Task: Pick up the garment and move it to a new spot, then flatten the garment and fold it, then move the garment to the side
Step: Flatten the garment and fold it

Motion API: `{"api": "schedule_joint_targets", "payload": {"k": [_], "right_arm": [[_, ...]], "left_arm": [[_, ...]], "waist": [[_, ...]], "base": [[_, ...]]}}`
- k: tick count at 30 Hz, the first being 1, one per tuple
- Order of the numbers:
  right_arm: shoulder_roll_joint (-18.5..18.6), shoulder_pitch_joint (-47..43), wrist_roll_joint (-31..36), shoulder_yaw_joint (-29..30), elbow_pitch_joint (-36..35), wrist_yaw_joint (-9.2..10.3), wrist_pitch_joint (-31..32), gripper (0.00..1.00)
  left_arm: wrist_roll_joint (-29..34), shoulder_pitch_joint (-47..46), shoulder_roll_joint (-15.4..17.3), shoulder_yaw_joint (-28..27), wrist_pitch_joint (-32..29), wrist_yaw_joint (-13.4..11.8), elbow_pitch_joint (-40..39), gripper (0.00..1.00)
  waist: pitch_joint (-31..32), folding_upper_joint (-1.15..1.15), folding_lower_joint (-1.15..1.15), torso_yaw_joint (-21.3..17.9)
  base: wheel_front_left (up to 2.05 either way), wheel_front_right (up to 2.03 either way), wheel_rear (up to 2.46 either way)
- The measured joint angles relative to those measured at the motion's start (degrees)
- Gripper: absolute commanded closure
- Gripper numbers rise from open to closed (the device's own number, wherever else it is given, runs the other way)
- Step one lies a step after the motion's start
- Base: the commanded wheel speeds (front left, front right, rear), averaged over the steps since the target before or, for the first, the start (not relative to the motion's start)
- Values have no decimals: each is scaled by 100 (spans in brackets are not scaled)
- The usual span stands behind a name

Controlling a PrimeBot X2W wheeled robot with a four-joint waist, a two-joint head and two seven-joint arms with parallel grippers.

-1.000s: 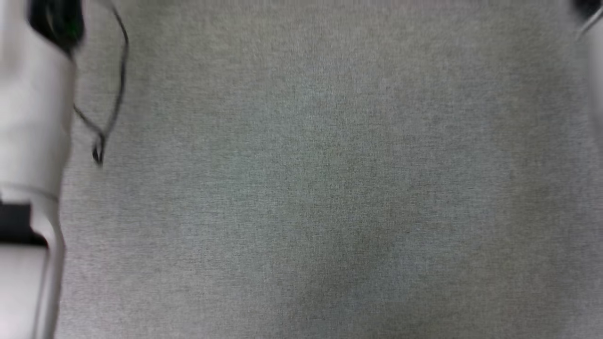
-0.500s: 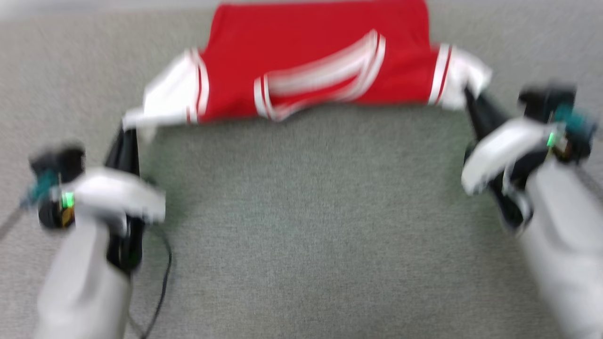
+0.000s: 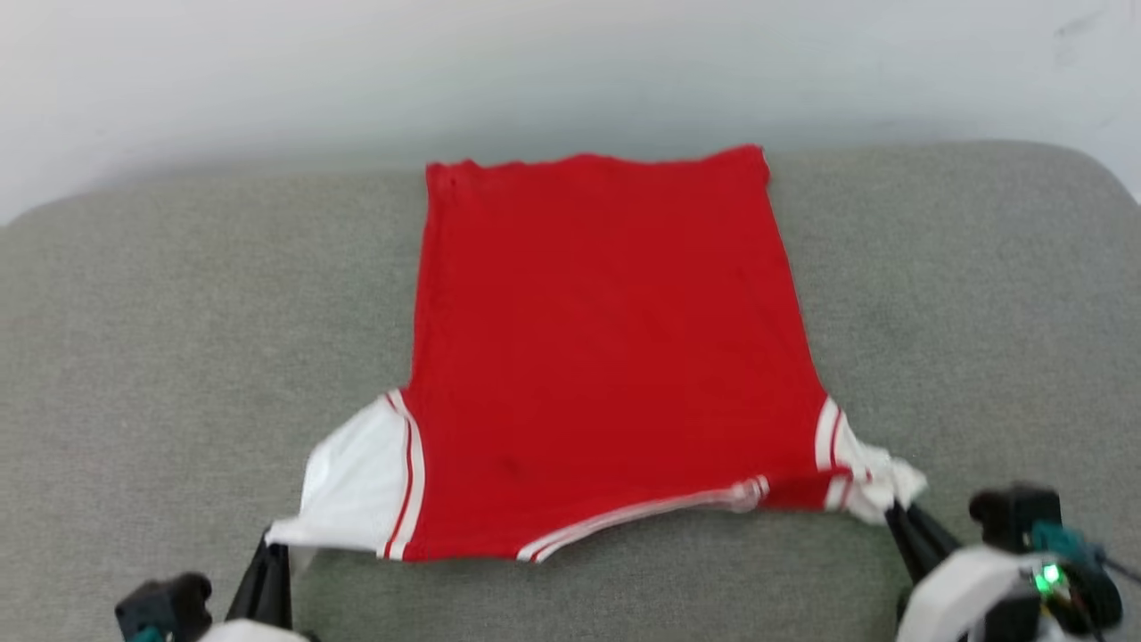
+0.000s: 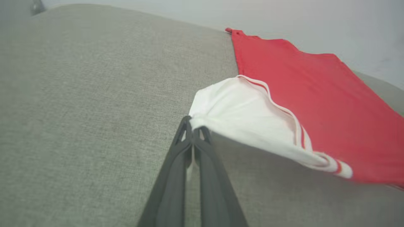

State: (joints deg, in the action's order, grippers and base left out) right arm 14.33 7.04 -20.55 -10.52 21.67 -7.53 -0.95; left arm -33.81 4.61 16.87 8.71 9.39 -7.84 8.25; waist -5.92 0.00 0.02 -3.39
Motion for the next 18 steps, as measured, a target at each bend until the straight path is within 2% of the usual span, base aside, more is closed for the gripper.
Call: {"api": "schedule_joint_targets", "payload": {"k": [3,6,8,9,10,14,18], "right_arm": [[-119,-751,254,328,-541,0,408,100],[-259,-1419,515,516,-1015,0,878,100],[-360,-1764,576,553,-1270,0,1217,56],[-388,-1876,583,606,-1383,0,1324,7],[-404,-1931,581,660,-1492,0,1427,0],[-483,-1866,523,769,-1889,2,1669,0],[-514,-972,435,975,-2091,2,1699,0]], "left_arm": [[29,495,51,7,-244,-245,-433,100],[-78,907,18,23,-415,-352,-764,100],[-64,1126,-11,67,-453,-438,-917,100],[-65,1191,-32,79,-466,-481,-978,100],[-54,1217,-58,116,-471,-501,-1028,100],[-14,1226,-145,265,-492,-500,-1246,100],[94,1127,-134,326,-475,-535,-1478,100]], "waist": [[159,0,0,39],[289,0,0,80],[367,0,0,99],[390,0,0,112],[411,0,0,126],[455,0,0,165],[354,0,-1,139]], "base": [[0,0,0],[0,0,0],[0,0,0],[0,0,0],[0,0,0],[0,0,0],[0,0,0]]}}
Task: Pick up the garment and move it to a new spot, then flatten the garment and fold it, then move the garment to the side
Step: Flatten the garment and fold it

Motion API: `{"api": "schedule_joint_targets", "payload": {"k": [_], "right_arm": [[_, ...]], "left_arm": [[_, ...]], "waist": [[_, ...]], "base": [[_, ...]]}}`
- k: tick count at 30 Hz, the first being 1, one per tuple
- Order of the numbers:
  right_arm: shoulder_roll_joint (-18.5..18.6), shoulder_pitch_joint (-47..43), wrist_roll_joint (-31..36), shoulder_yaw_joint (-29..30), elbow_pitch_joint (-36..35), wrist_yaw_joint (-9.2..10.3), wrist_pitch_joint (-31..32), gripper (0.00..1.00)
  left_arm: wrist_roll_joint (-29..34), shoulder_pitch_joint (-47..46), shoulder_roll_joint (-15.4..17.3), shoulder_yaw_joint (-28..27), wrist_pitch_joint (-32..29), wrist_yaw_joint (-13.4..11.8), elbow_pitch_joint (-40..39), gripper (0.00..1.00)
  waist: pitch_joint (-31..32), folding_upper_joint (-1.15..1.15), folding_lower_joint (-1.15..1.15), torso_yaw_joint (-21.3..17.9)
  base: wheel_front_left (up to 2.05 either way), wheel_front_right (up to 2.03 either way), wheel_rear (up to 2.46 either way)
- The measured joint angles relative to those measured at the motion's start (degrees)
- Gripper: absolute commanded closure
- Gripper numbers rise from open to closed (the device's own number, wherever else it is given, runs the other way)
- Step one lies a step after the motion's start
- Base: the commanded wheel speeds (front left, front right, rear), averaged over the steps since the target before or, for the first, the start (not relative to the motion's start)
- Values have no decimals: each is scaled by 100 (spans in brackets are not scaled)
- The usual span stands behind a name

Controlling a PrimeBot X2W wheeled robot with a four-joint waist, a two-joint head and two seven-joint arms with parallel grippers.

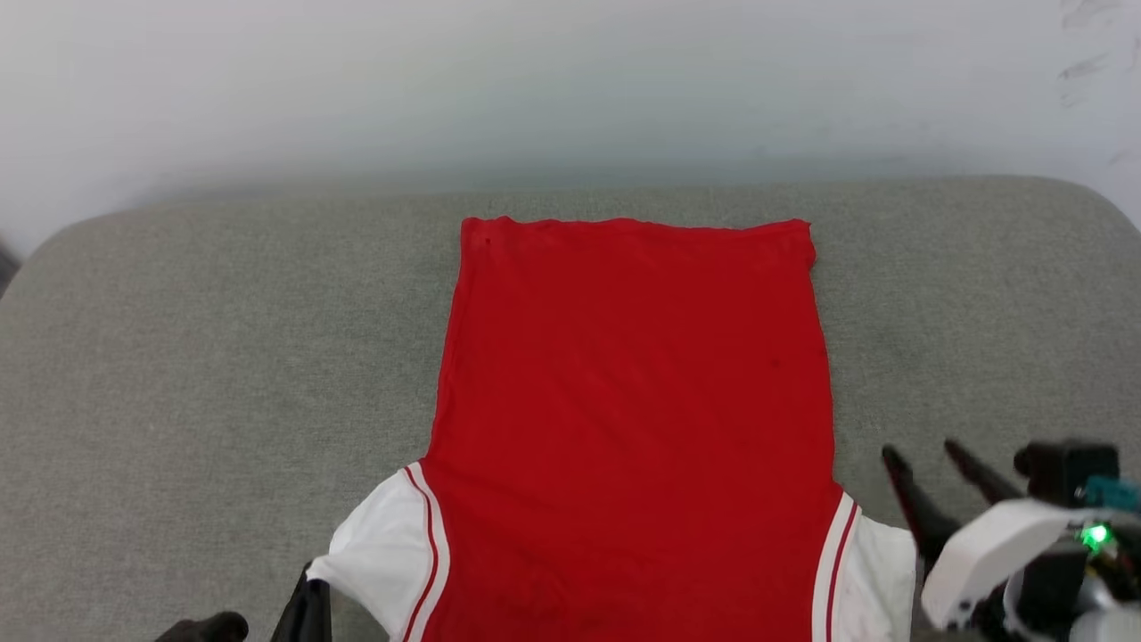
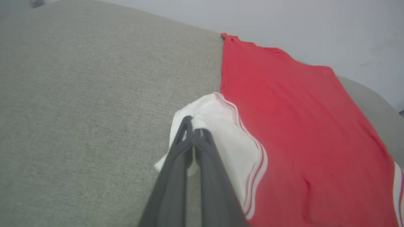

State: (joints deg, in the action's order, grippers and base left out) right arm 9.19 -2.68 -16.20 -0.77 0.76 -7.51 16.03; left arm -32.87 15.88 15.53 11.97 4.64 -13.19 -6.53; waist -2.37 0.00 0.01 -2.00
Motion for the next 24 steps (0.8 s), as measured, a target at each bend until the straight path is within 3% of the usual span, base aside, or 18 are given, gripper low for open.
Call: {"api": "schedule_joint_targets", "payload": {"k": [4,8,16,24], "right_arm": [[41,1089,-71,322,279,0,202,0],[143,2312,-229,665,1070,2,595,0],[513,4645,-287,680,2787,1,2189,0],[613,6279,230,1038,3565,1,3245,0]], "left_arm": [[134,-317,73,67,-38,12,-232,100],[266,-818,109,203,-43,140,-396,100],[388,-1662,-4,403,166,397,-491,100],[448,-2351,-118,620,371,716,-349,100]], "waist": [[-226,0,0,40],[-581,0,-2,146],[-1530,0,-2,430],[-2429,0,-3,831]], "base": [[0,0,0],[0,0,0],[0,0,0],[0,0,0]]}}
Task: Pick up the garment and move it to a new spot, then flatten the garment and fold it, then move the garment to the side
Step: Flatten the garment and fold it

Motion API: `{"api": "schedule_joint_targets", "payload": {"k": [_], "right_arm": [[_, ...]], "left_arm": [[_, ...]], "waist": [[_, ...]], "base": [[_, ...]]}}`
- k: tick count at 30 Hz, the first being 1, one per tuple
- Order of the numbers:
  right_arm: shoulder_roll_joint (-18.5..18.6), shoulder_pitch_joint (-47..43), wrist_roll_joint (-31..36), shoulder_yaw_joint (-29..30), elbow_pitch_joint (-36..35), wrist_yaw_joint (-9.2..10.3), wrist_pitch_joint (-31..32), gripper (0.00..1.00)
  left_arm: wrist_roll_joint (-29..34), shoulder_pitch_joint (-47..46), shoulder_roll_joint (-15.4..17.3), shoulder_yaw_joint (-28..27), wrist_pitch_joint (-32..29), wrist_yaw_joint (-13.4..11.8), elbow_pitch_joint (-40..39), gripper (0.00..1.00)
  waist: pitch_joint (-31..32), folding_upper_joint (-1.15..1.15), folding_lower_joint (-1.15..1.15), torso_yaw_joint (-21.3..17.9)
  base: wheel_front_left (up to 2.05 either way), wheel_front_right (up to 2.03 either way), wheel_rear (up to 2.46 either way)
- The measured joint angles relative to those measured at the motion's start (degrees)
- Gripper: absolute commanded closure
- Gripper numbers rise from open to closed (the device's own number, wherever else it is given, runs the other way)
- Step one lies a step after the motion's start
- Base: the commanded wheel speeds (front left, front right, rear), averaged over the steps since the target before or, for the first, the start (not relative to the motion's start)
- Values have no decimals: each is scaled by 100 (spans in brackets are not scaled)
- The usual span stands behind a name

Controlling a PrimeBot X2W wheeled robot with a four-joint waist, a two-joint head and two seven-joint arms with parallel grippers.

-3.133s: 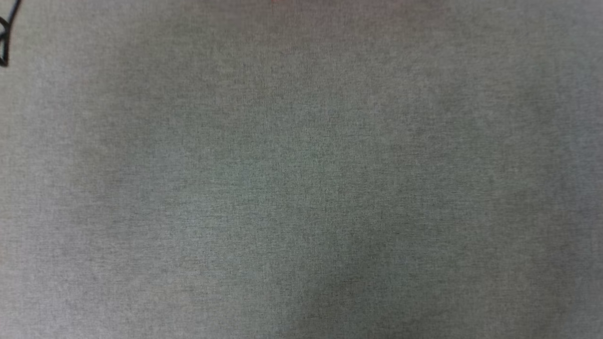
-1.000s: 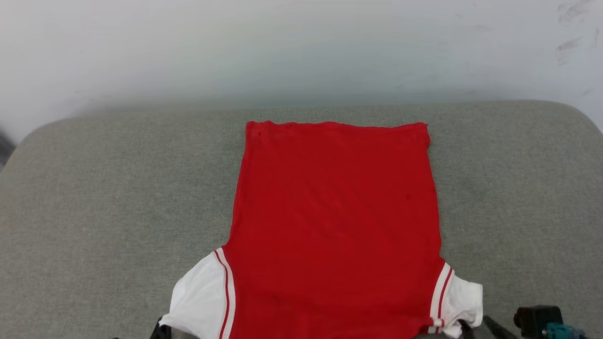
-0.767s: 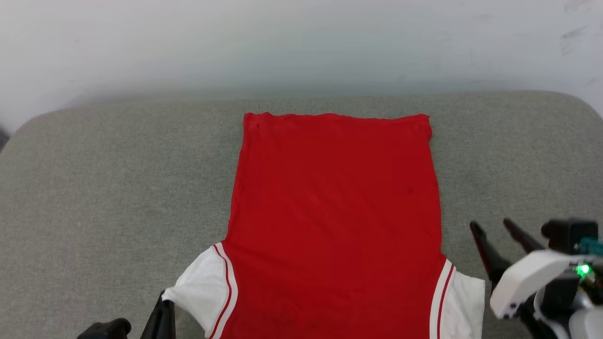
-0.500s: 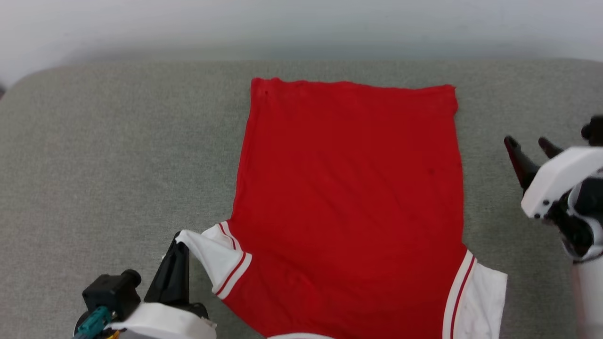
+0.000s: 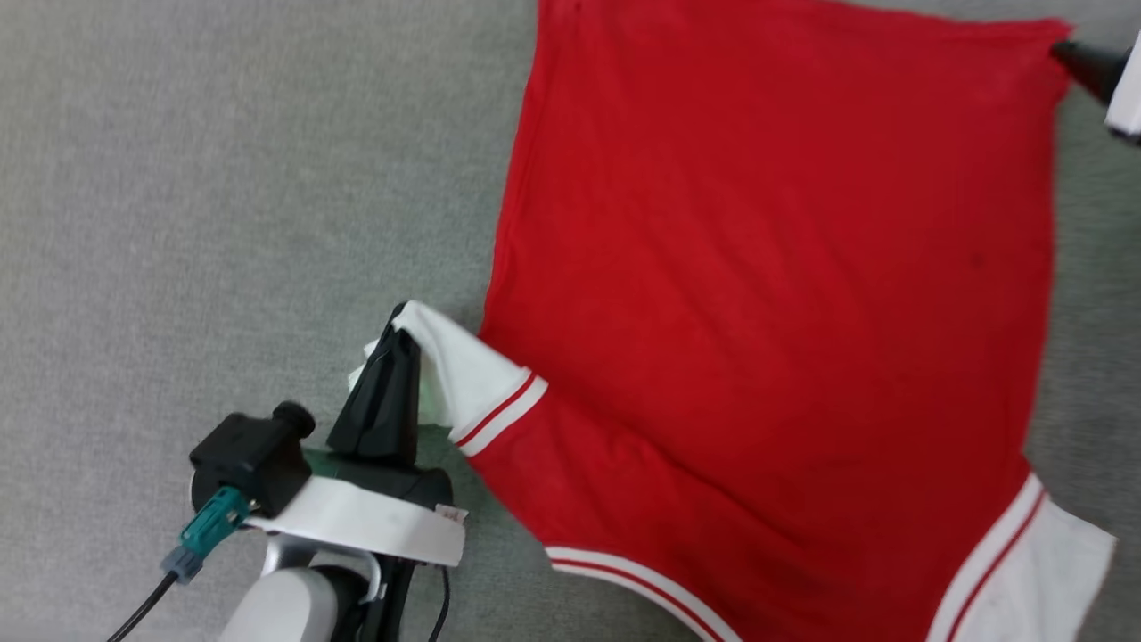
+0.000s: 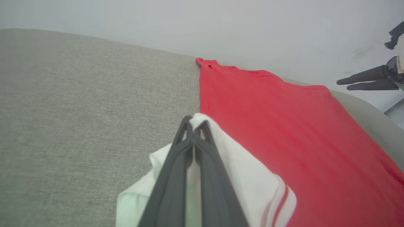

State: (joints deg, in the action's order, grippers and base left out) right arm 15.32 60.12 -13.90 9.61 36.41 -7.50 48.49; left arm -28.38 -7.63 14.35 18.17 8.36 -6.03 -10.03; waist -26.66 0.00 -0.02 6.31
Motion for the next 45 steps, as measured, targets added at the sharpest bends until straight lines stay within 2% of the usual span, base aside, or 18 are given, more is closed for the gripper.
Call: {"api": "schedule_joint_targets", "payload": {"k": [7,12,13,14,21,24,30,35,39,42,45], "right_arm": [[-36,474,515,234,419,0,25,0],[-57,650,732,522,748,-1,146,0],[-60,667,775,590,820,-2,183,52],[-68,680,825,679,886,-3,221,100],[-32,515,1134,742,1105,-2,274,100],[89,355,1185,476,1077,-2,277,100],[433,-290,630,-538,416,-2,300,100],[905,-1597,-155,-1299,-737,-2,527,100],[1209,-3130,-581,-1504,-1731,-1,812,100],[1221,-4343,-853,-1447,-2346,-1,977,100],[1017,-5433,-1006,-1332,-2728,-1,1009,100]], "left_arm": [[41,-382,-105,181,143,190,222,100],[31,-468,-142,211,193,244,405,100],[19,-468,-149,214,200,249,446,100],[7,-468,-151,215,203,250,481,100],[-68,-398,-148,191,242,243,719,100],[-123,-225,-119,163,241,199,848,100],[-222,241,21,37,175,64,1029,100],[-318,710,156,-88,105,-114,1054,100],[-365,1057,250,-167,29,-263,1024,100],[-417,1237,322,-209,-56,-319,985,100],[-459,1345,360,-234,-130,-366,960,100]], "waist": [[-579,0,0,384],[-705,0,1,549],[-681,0,1,557],[-648,0,1,562],[-269,0,1,544],[9,0,1,501],[701,0,1,342],[1252,0,2,93],[1600,0,3,-196],[1807,0,3,-425],[1969,0,3,-629]], "base": [[0,0,0],[0,0,0],[0,0,0],[0,0,0],[0,0,0],[0,0,0],[0,0,0],[0,0,0],[0,0,0],[0,0,0],[0,0,0]]}}
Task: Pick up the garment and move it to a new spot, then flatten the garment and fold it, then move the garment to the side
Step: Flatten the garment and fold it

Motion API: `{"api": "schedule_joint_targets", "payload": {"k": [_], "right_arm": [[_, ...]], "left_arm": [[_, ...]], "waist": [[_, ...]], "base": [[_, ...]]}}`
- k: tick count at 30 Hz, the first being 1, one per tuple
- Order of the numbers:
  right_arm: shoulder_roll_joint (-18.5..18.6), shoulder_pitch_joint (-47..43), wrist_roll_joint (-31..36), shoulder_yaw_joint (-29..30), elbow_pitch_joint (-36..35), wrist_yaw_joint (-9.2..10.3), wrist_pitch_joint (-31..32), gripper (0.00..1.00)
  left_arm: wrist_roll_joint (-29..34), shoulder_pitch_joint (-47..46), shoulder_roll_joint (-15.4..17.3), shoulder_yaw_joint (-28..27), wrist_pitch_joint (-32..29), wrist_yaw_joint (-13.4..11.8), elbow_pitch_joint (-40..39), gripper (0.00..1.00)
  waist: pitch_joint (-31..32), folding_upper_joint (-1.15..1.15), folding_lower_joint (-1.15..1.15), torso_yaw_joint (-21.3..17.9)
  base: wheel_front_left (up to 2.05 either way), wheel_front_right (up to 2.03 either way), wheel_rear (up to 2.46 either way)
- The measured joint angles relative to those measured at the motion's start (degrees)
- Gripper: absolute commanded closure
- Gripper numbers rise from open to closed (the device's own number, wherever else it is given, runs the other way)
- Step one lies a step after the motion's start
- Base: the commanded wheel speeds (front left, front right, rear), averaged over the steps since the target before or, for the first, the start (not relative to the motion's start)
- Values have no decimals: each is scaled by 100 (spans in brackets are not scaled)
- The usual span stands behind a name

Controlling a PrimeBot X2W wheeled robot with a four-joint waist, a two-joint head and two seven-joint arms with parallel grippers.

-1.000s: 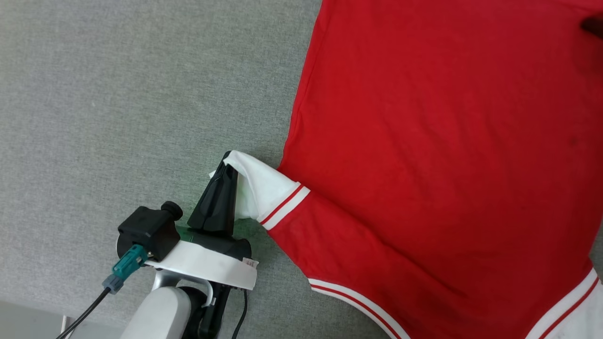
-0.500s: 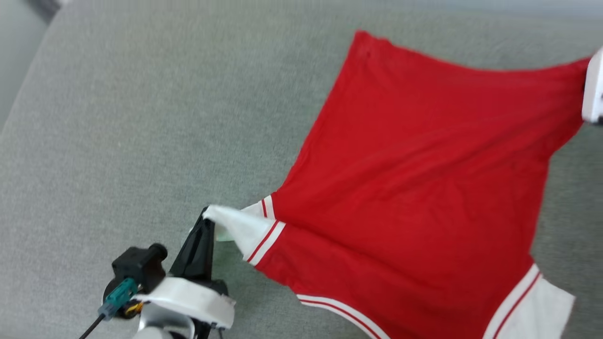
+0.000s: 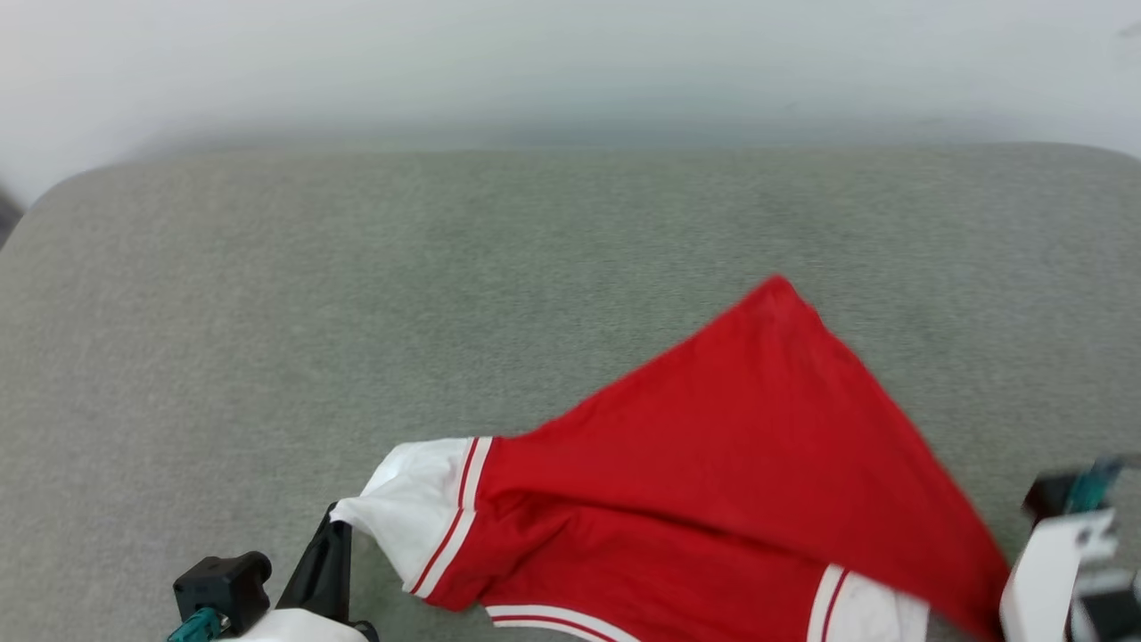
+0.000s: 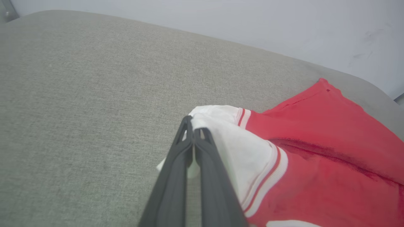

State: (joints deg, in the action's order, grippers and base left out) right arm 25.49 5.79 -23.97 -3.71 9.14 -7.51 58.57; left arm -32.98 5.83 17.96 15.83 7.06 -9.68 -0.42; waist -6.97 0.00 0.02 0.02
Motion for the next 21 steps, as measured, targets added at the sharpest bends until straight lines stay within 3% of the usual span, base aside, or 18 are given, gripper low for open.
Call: {"api": "schedule_joint_targets", "payload": {"k": [4,5,7,10,14,19,21], "right_arm": [[-403,-964,-105,124,-266,0,5,100],[-505,-1112,-123,157,-304,0,13,83],[-712,-1289,-155,240,-423,0,-142,0],[-836,-1244,-84,468,-665,1,-735,0],[-956,-758,126,815,-837,1,-2174,0],[-1105,-96,212,985,-517,1,-3637,0],[-1150,212,214,953,-300,1,-3933,0]], "left_arm": [[-8,50,89,-22,-86,-25,-42,100],[-8,52,100,-30,-91,-41,-47,100],[-9,55,119,-35,-122,-51,-65,100],[-10,55,134,-32,-146,-67,-107,100],[-3,2,147,-8,-185,-92,-178,100],[55,-233,132,57,-185,-90,-254,100],[73,-377,112,82,-181,-71,-267,100]], "waist": [[88,0,0,-233],[92,0,0,-274],[84,0,0,-346],[45,0,0,-405],[-29,0,0,-413],[-187,0,-1,-331],[-289,0,-1,-287]], "base": [[0,0,0],[0,0,0],[0,0,0],[0,0,0],[0,0,0],[0,0,0],[0,0,0]]}}
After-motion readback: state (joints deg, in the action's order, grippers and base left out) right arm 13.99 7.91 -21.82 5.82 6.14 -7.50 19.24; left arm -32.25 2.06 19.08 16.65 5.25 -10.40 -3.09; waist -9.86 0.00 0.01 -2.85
